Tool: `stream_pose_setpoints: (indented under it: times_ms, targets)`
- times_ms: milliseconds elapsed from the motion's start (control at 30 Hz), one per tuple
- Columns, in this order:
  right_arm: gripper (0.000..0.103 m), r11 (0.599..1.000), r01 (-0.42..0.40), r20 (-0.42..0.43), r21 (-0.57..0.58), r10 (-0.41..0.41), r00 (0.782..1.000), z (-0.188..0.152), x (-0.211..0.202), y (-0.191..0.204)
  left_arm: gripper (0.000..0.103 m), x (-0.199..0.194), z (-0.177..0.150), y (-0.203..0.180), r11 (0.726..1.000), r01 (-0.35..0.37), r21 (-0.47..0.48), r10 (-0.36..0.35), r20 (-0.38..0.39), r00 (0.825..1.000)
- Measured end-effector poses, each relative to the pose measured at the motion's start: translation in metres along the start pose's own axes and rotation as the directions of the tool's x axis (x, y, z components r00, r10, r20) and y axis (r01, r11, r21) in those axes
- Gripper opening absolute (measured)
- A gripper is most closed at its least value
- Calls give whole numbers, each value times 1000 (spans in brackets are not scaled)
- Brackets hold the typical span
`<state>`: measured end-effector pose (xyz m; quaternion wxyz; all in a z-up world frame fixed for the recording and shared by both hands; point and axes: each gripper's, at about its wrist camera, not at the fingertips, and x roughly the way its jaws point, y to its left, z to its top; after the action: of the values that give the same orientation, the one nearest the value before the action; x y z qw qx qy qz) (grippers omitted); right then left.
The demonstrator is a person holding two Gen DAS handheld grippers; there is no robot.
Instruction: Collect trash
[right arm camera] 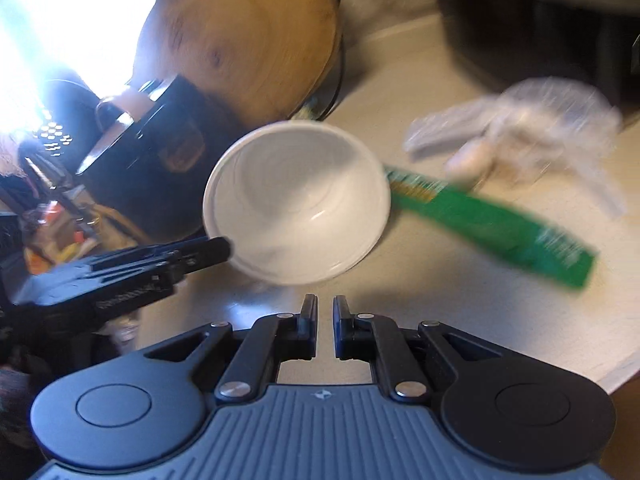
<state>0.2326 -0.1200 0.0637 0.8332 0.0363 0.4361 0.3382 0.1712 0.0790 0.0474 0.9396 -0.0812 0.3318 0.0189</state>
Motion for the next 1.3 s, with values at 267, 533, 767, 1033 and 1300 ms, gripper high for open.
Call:
stream_pose_setpoints:
  times_ms: [267,533,767,1033,1300]
  targets:
    - [55,992,128,96,-20,-126,987,28,47,-9,26,-2,-1,10,999,-18,-33,19,26,999]
    - [26,998,32,-61,56,-29,998,52,113,-19,26,36,5,8,996,-83,-15,83,-6,997]
    - [16,996,-32,-100,83,41,994,43,82,-19,41,38,12,10,997,-69,-18,69,-47,997]
    - [19,997,-70,-134,14,71,988,32,33,-23,38,7,25,-14,998,0,59,4,-58,998]
    - [39,998,-48,-63,47,51,997,22,12,-48,38,26,11,-12,998,-24,57,30,-108,994]
